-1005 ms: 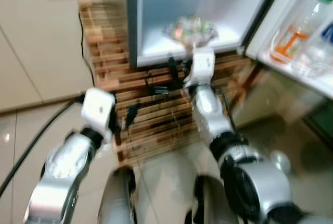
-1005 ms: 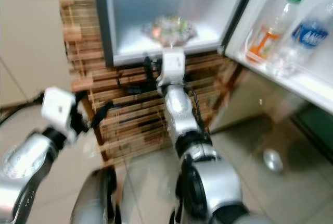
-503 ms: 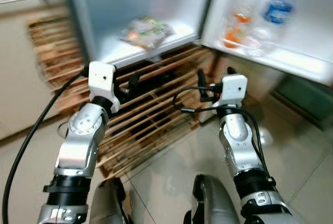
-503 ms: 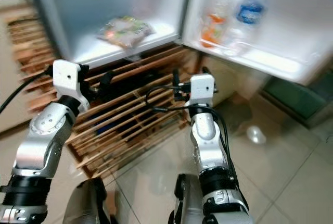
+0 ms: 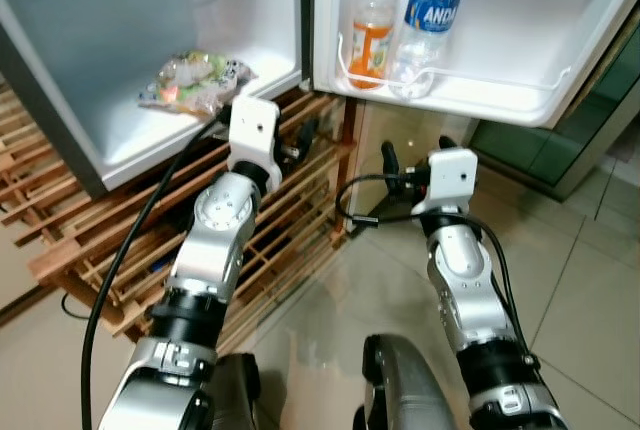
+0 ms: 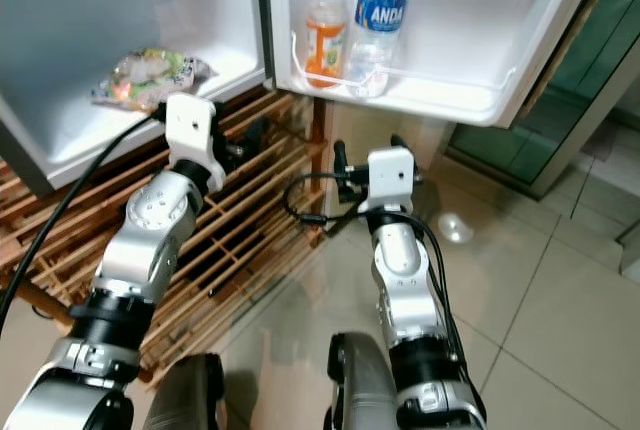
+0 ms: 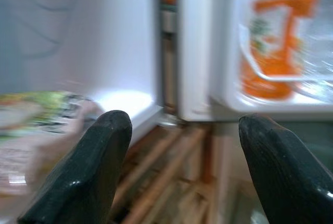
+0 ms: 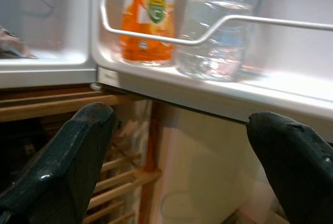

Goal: Restocking fridge

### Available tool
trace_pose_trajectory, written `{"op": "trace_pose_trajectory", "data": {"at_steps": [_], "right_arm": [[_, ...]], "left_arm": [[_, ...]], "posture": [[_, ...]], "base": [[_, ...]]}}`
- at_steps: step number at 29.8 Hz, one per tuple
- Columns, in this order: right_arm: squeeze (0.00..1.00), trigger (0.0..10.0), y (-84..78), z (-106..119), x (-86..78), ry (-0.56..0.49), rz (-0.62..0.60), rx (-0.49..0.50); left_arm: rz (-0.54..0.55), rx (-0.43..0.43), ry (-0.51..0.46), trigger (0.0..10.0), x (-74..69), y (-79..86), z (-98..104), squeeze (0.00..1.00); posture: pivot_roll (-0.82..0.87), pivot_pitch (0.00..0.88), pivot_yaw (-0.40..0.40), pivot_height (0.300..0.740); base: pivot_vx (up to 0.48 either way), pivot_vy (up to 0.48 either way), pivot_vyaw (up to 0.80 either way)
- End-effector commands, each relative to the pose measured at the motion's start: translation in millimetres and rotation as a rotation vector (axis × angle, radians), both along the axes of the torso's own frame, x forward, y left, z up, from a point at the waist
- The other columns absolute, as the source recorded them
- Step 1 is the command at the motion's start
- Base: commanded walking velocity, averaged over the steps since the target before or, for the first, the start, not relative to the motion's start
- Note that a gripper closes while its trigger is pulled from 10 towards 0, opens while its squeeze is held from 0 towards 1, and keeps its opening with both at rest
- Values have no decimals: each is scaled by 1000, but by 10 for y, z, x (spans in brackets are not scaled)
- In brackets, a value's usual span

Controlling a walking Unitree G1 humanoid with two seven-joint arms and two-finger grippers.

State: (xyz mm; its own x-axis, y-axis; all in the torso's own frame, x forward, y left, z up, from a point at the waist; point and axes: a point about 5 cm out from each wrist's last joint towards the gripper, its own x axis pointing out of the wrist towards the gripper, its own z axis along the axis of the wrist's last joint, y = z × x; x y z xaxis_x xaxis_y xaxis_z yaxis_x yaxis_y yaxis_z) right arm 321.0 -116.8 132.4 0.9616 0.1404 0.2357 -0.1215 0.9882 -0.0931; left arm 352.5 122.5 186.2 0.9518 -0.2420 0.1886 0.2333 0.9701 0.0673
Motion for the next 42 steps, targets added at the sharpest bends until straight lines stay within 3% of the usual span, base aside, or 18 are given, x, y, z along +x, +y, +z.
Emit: {"op": "trace_pose_trajectory", "data": {"at_steps": [1, 13, 14, 21, 30, 42], "right_arm": [[0, 10000, -63, -22, -34, 11, -12, -7], [0, 10000, -62, -75, -93, 38, 13, -13], [0, 10000, -54, -88, -100, 46, 21, -14], [0, 10000, -6, -140, -127, 72, 45, -11], [0, 10000, -16, -132, -125, 78, 32, 10], [0, 10000, -7, -121, -111, 80, 27, 6]], "left_arm": [[32, -22, -25, 10000, 31, 37, 70, 0], [44, -29, -14, 10000, 97, 40, 61, 0], [46, 7, -38, 10000, 102, 12, 84, 0], [-32, 101, -66, 10000, 112, -182, 129, 0], [-149, 117, -89, 10000, 18, -383, 110, 0], [-100, 25, -66, 10000, 39, -332, 115, 0]], "posture": [[-144, 0, 30, 591], [-149, 0, 23, 591], [-149, 0, 23, 591], [-143, 0, 21, 591], [-145, 0, 29, 591], [-145, 0, 32, 591]], "base": [[0, 424, 0], [0, 440, 0], [0, 469, 0], [0, 0, 0], [0, 0, 0], [123, -385, 0]]}}
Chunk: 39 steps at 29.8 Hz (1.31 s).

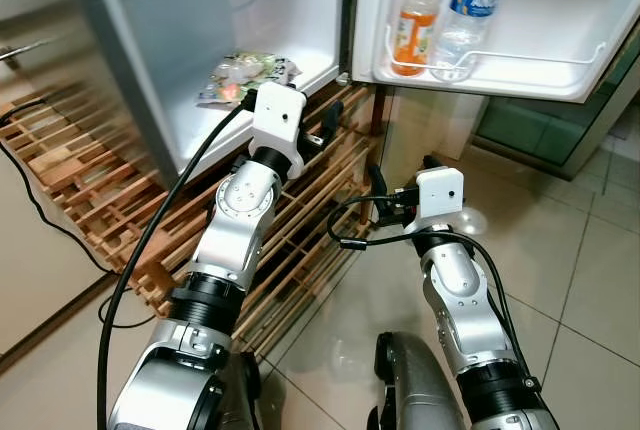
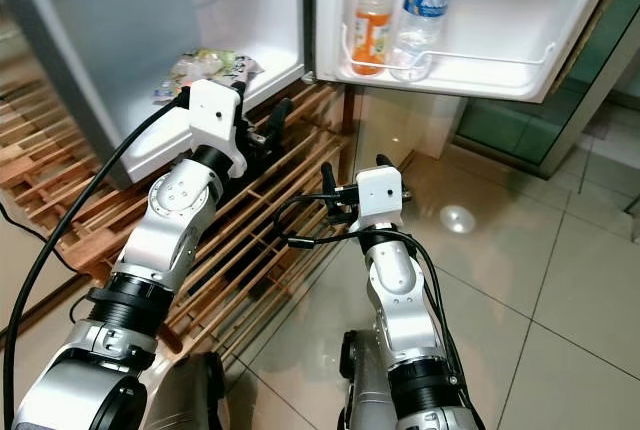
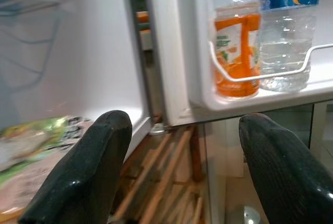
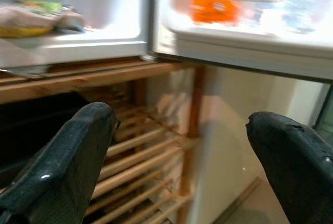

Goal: Restocking fridge

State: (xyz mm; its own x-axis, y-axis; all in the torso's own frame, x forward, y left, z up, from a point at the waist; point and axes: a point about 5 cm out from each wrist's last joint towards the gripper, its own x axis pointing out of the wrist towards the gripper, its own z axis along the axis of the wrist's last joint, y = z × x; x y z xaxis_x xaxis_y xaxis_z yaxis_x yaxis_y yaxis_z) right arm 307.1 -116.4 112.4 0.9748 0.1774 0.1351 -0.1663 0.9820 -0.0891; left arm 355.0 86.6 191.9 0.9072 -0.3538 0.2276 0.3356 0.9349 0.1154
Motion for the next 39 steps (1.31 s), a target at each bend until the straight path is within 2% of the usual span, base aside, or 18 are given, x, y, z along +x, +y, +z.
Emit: {"op": "trace_pose_trajectory", "data": {"at_steps": [1, 8, 12, 13, 16, 19, 22, 23, 25, 27, 30, 36, 39], "right_arm": [[0, 10000, -11, 80, 29, -22, -9, 15], [0, 10000, 1, 81, 33, -21, -2, 12], [0, 10000, 26, 78, 28, -19, 15, 5], [0, 10000, 34, 69, 29, -11, 21, 8], [0, 10000, 45, 63, 30, -5, 29, 10], [0, 10000, 61, 53, 20, 0, 41, 15], [0, 10000, 64, 41, 10, 6, 44, 13], [0, 10000, 67, 35, 1, 9, 46, 15], [0, 10000, 72, 33, -5, 10, 50, 16], [0, 10000, 91, 23, -41, 14, 59, 18], [0, 10000, 101, 10, -81, 19, 63, 18], [0, 10000, 86, -18, -309, 27, 67, 1], [0, 10000, 66, -39, -368, 40, 63, -2]], "left_arm": [[12, -11, -13, 10000, 14, 28, 61, 0], [11, -9, -23, 10000, 2, -4, 84, 0], [41, -10, -13, 10000, 12, 9, 72, 0], [89, 9, 13, 10000, 48, 55, 38, 0], [116, 21, 28, 10000, 70, 86, 17, 0], [115, 36, 40, 10000, 93, 96, -3, 0], [94, 12, 71, 10000, 149, 91, -15, 0], [97, 16, 73, 10000, 223, 104, 13, 0], [101, 27, 70, 10000, 260, 110, 33, 0], [114, 36, 108, 10000, 389, 136, 68, 0], [122, 37, 137, 10000, 462, 145, 97, 0], [124, 24, 189, 10000, 541, 104, 118, 0], [127, 14, 211, 10000, 548, 94, 89, 0]], "posture": [[-145, 0, 32, 591], [-144, 0, 31, 591], [-141, 0, 28, 591], [-138, 0, 25, 591], [-139, 0, 23, 591], [-138, 0, 20, 591], [-135, 0, 16, 591], [-137, 0, 15, 591], [-141, 0, 16, 591], [-155, 0, 21, 591], [-172, 0, 28, 591], [-238, 0, 49, 591], [-253, 0, 52, 591]], "base": [[251, -405, 0], [269, -391, 508], [0, 0, 572], [0, 0, 563], [0, 0, 556], [0, 0, 0], [0, 0, 0], [0, 0, 0], [0, 0, 0], [0, 0, 0], [0, 0, 0], [0, 0, 0], [0, 0, 0]]}}
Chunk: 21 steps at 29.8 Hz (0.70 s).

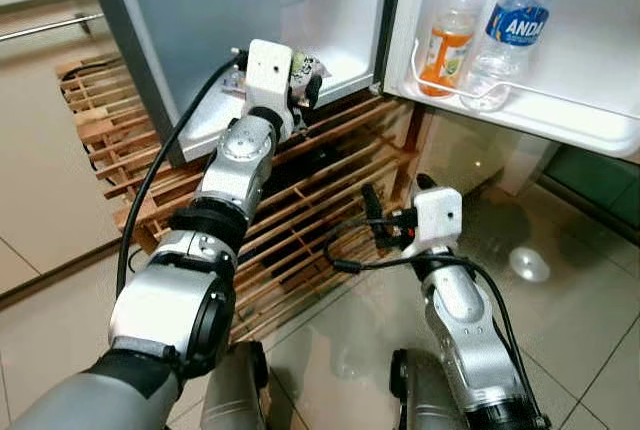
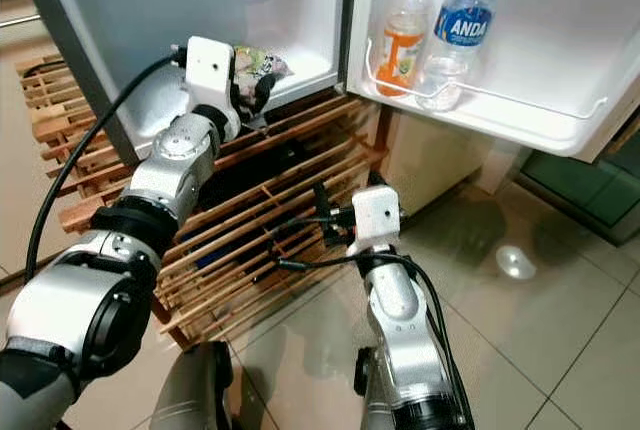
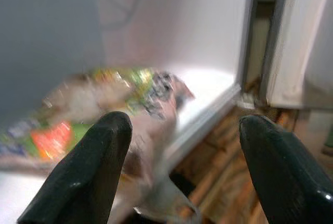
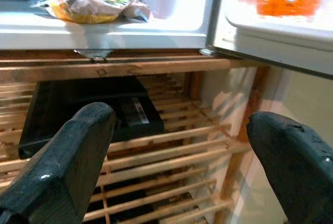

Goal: Restocking fridge

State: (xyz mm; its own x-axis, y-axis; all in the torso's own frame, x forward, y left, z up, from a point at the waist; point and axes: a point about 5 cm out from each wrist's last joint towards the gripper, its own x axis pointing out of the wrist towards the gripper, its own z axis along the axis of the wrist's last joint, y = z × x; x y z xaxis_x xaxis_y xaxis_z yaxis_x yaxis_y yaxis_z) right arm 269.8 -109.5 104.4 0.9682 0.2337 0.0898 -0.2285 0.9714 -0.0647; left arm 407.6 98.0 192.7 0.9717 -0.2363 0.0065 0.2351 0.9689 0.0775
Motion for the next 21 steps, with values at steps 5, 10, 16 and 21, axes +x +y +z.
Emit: {"op": "trace_pose_trajectory", "data": {"at_steps": [5, 10, 16, 21], "right_arm": [[0, 10000, -49, 8, -169, 28, -7, -22], [0, 10000, -62, 17, -256, 46, -8, -23], [0, 10000, -70, 29, -322, 67, -10, -23], [0, 10000, -58, 42, -370, 88, -7, -21]], "left_arm": [[-2, 41, -19, 10000, 27, -83, 50, 0], [17, 31, -8, 10000, 41, -78, 63, 0], [58, -39, 40, 10000, 61, -16, 50, 0], [129, -38, 103, 10000, 60, 120, -57, 0]], "posture": [[-280, 0, 51, 591], [-291, 0, 51, 591], [-297, 11, 51, 591], [-304, 25, 46, 591]], "base": [[0, 0, 0], [0, 0, 0], [0, 0, 0], [0, 0, 0]]}}
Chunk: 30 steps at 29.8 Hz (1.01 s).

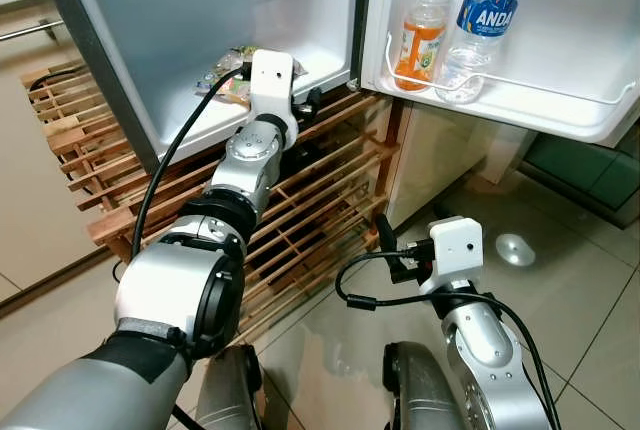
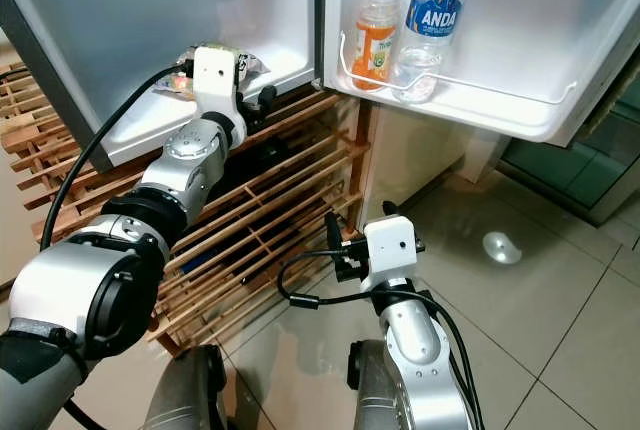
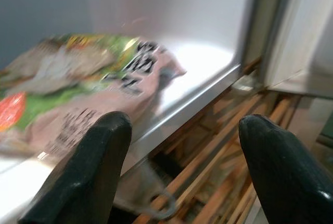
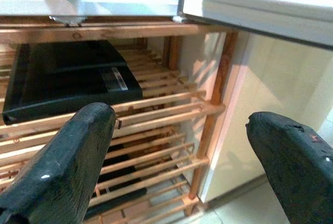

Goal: Restocking fridge

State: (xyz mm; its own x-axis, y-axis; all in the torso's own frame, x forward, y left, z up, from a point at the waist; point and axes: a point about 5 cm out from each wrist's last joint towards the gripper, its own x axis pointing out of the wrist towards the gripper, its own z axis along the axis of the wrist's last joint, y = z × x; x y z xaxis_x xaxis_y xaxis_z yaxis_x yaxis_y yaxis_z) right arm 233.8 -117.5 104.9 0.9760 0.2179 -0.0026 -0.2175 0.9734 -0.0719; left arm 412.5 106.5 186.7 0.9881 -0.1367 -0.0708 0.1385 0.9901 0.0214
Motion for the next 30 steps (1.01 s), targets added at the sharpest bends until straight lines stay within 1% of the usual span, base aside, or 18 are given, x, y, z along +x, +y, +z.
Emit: {"op": "trace_pose_trajectory", "data": {"at_steps": [1, 2, 4, 5, 10, 11, 12, 13, 17, 18, 20, 22, 23, 24, 25, 26, 27, 30], "right_arm": [[0, 10000, 25, 40, -15, 1, 12, 7], [0, 10000, 25, 40, -15, 1, 12, 7], [0, 10000, 20, 55, -31, 6, 14, 5], [0, 10000, 20, 55, -31, 6, 14, 5], [0, 10000, 8, 67, -39, 11, 14, 2], [0, 10000, 6, 76, -39, 11, 15, 1], [0, 10000, 6, 76, -39, 11, 15, 1], [0, 10000, 2, 81, -35, 10, 15, -1], [0, 10000, -10, 75, -21, 14, 17, -6], [0, 10000, -11, 75, -20, 14, 18, -7], [0, 10000, -7, 71, -7, 14, 22, -10], [0, 10000, 9, 79, 11, 11, 28, -11], [0, 10000, 9, 79, 11, 11, 28, -11], [0, 10000, 16, 88, 23, 8, 29, -10], [0, 10000, 17, 91, 28, 7, 28, -9], [0, 10000, 17, 91, 28, 7, 28, -9], [0, 10000, 19, 105, 42, -1, 21, -2], [0, 10000, 6, 151, 88, -22, 3, 11]], "left_arm": [[35, 9, 21, 10000, 9, 57, -8, 0], [35, 9, 21, 10000, 9, 57, -8, 0], [98, 19, 32, 10000, 13, 190, -28, 0], [98, 19, 32, 10000, 13, 190, -28, 0], [187, 92, 41, 10000, 5, 393, -63, 0], [232, 100, 32, 10000, 8, 494, -37, 0], [232, 100, 32, 10000, 8, 494, -37, 0], [269, 84, 21, 10000, 16, 584, 10, 0], [291, 70, -12, 10000, 36, 656, 114, 0], [286, 69, -17, 10000, 40, 646, 128, 0], [250, 66, -26, 10000, 50, 558, 148, 0], [153, 71, -41, 10000, 55, 312, 151, 0], [153, 71, -41, 10000, 55, 312, 151, 0], [76, 68, -42, 10000, 43, 120, 128, 0], [50, 63, -40, 10000, 36, 56, 114, 0], [50, 63, -40, 10000, 36, 56, 114, 0], [-1, 45, -44, 10000, 8, -75, 70, 0], [-82, 57, -82, 10000, -44, -188, 11, 0]], "posture": [[-307, 27, 45, 591], [-307, 27, 45, 591], [-317, 35, 44, 591], [-317, 35, 44, 591], [-330, 33, 42, 591], [-332, 31, 41, 591], [-332, 31, 41, 591], [-331, 29, 41, 591], [-319, 22, 36, 591], [-319, 22, 36, 591], [-313, 18, 35, 591], [-309, 14, 33, 591], [-309, 14, 33, 591], [-309, 12, 35, 591], [-309, 11, 36, 591], [-309, 11, 36, 591], [-314, 5, 43, 591], [-308, 0, 47, 591]], "base": [[0, 0, 0], [0, 0, 0], [0, 0, 0], [0, 0, 0], [0, 0, 0], [0, 0, 0], [0, 0, 0], [0, 0, 0], [0, 0, 0], [0, 0, 0], [0, 0, 0], [0, 0, 0], [0, 0, 0], [0, 0, 0], [0, 0, 0], [0, 0, 0], [0, 0, 0], [0, 0, 0]]}}
